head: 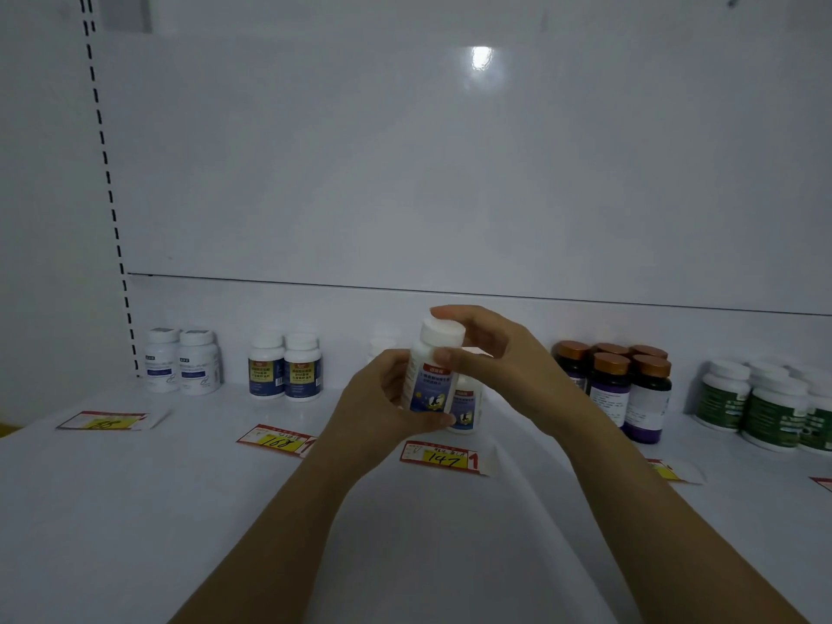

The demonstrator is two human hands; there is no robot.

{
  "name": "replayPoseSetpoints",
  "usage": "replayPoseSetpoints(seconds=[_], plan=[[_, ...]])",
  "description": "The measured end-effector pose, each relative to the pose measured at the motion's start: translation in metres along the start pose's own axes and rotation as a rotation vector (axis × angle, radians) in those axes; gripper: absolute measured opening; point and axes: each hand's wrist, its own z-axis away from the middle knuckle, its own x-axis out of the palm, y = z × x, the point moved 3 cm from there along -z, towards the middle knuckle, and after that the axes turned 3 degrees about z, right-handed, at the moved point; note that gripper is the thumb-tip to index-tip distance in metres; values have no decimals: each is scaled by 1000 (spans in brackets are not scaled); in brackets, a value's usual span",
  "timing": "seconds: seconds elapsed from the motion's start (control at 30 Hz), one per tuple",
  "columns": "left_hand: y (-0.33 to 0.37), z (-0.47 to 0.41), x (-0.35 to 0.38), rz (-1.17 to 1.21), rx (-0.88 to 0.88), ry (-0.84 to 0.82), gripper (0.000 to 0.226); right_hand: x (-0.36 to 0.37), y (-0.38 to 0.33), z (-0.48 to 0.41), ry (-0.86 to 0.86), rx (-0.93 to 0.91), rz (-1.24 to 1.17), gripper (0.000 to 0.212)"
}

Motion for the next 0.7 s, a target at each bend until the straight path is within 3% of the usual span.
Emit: replayPoseSetpoints(seconds=[0.13, 0.3, 0.53, 0.7], plan=[[-6, 1, 4, -82, -25, -36, 55, -9, 1, -5, 39, 31, 220, 26], [-7, -1, 5, -67, -9, -30, 54, -19, -17, -26, -103, 121, 411, 26], [-1, -2, -4, 122, -4, 29, 44, -27, -45, -59, -188, 170, 353, 30], [0, -3, -6, 127, 13, 41, 38, -24, -45, -62, -211, 187, 357, 31]])
